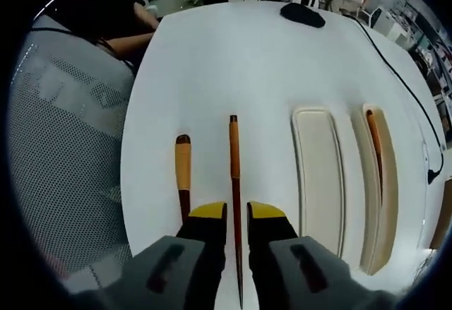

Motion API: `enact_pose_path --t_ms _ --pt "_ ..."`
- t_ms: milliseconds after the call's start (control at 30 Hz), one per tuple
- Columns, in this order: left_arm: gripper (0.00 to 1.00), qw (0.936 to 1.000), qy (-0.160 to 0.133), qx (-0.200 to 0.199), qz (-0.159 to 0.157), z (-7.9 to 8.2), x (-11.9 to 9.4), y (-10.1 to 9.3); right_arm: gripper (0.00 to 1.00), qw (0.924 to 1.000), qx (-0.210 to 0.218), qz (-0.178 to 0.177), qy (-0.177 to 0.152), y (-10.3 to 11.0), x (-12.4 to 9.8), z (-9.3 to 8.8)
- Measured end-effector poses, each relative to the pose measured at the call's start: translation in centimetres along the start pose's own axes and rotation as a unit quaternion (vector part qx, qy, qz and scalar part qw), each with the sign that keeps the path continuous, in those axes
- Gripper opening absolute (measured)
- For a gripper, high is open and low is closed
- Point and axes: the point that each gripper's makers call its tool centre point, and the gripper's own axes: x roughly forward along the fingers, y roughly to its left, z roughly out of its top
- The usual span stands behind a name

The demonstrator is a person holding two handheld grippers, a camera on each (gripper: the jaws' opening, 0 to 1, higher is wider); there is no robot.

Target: Arrange the utensils inside the cutlery case until each visible utensil rests in its matching compartment.

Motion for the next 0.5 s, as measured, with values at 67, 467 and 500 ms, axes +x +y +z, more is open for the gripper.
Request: enact_pose_path --t_ms 67,467,500 --pt "0.90 1.0000 0.001 0.000 0.001 -0.09 -0.08 0.03 0.08 1.0000 0.004 0.002 -0.001 0.12 0.06 0.13" --pt "0.90 0.9999 0.001 -0.008 0.009 -0.58 -0.36 0.33 0.04 0.9999 -0.008 -0.004 0.014 0.17 0.48 0.00" --pt "0.90 0.9999 0.001 -0.008 0.009 -0.62 -0.33 0.32 0.03 0.9997 -0.018 -0.009 0.015 0.09 0.51 -0.01"
